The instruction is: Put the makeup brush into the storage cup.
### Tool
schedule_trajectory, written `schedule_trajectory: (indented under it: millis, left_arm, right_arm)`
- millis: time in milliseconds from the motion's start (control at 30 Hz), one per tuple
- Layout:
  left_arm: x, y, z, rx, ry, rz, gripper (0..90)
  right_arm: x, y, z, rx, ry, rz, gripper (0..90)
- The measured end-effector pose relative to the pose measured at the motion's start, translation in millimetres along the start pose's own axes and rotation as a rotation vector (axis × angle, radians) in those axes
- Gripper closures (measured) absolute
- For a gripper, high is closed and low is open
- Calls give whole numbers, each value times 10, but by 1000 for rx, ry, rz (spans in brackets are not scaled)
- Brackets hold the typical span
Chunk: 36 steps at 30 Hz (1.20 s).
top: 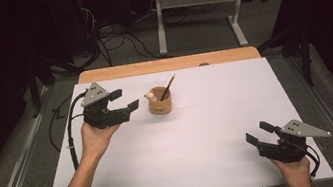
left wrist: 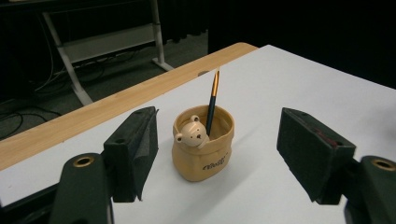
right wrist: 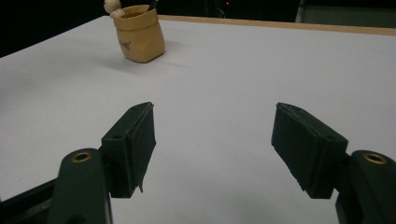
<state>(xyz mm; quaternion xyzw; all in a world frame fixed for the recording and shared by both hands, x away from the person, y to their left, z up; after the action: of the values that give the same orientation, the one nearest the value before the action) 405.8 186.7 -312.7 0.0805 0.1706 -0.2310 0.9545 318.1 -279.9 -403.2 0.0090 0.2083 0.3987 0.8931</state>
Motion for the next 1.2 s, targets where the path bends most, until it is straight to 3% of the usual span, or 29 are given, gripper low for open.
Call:
schedule_trajectory:
  millis: [367,1200]
  left_arm:
    - [-95,55,-60,9,5,31,296]
    - [-249,127,-204,-22,-13,51,306]
  right_arm:
    - [2,1,0,2,0,1,324]
    - [6,1,0,2,0,2,324]
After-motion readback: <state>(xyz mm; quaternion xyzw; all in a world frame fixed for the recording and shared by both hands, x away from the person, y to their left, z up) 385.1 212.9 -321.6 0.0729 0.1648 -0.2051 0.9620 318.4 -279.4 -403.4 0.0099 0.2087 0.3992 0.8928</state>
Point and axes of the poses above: each handheld gripper's, and its own axes: x roughly forward along the jaws, z roughly out of its top, y roughly to its left, the point moved 2 cm from there along x, roughly forward along the jaws, and after that the axes turned 14 degrees about z, right-handed, at the moved point
